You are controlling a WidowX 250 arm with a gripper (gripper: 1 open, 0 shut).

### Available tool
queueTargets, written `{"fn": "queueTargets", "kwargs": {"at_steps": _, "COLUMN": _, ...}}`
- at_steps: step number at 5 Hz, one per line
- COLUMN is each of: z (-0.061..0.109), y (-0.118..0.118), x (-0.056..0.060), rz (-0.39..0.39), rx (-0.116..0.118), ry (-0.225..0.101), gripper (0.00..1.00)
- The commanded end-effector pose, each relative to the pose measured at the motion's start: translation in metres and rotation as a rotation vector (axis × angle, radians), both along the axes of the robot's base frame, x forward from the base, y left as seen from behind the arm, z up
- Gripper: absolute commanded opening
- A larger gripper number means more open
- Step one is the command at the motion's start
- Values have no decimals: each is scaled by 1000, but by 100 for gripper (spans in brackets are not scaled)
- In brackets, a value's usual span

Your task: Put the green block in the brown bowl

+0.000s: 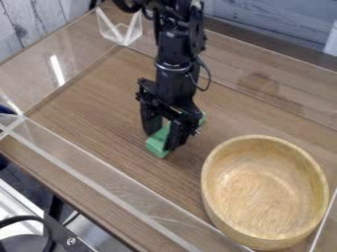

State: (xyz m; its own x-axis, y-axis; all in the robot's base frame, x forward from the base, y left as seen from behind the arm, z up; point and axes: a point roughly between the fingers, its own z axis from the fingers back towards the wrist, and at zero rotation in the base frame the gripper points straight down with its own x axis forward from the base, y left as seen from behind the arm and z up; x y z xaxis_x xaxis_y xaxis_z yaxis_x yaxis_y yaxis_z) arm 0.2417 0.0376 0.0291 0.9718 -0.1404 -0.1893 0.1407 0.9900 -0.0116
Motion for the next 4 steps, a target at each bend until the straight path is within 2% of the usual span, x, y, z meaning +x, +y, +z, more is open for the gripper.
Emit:
{"fn": "queueTargets", "kwargs": {"at_steps": 1, "z": 8, "y": 3, "x": 7, "rz": 4, "rx": -2, "ry": -40, "gripper": 0}}
{"fn": "queueTargets", "kwargs": {"at_steps": 4, "z": 18, "y": 1, "x": 11, "rz": 15, "rx": -20, "ry": -52, "gripper": 0}}
